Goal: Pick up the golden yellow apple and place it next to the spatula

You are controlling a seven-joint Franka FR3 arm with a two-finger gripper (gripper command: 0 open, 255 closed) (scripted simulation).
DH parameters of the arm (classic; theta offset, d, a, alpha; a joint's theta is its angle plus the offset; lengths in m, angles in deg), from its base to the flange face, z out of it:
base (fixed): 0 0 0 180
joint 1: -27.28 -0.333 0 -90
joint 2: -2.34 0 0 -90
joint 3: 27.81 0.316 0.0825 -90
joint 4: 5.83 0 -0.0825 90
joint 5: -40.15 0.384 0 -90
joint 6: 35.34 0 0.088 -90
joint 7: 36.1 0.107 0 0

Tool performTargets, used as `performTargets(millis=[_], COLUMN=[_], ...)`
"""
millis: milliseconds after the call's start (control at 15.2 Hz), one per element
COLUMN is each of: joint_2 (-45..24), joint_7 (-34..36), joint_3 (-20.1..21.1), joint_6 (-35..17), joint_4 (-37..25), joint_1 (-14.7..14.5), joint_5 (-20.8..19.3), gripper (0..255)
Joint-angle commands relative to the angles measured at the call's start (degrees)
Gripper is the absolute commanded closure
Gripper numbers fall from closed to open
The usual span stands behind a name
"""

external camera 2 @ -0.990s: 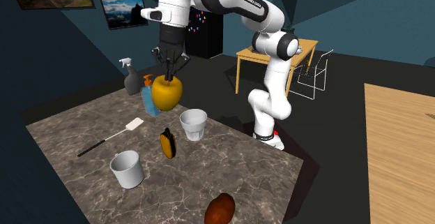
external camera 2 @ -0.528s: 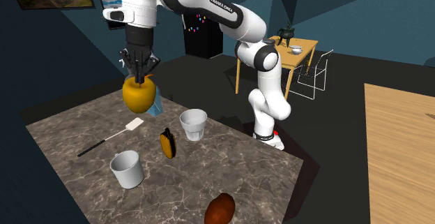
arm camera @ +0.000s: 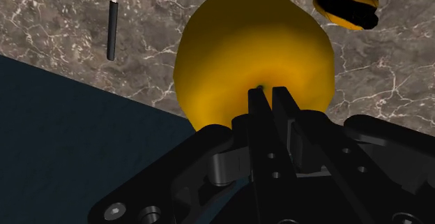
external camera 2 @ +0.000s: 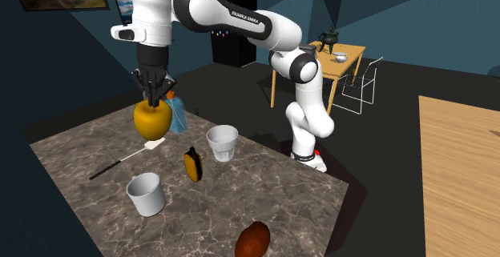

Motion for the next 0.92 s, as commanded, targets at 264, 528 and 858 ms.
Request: performTargets(millis=[264, 528, 858], joint_2=[3.9, 5.6, 7.3], joint_7=[0.4, 0.6, 0.8], joint_3=[0.2, 0.3, 0.4], joint_6=[-6.7, -10.6, -15.1], joint_4=[10.5, 16.1, 22.2], joint_1=[-0.8, -1.1, -1.3], joint_5=[-0.9, -1.3, -1.7], gripper=[255, 255, 255])
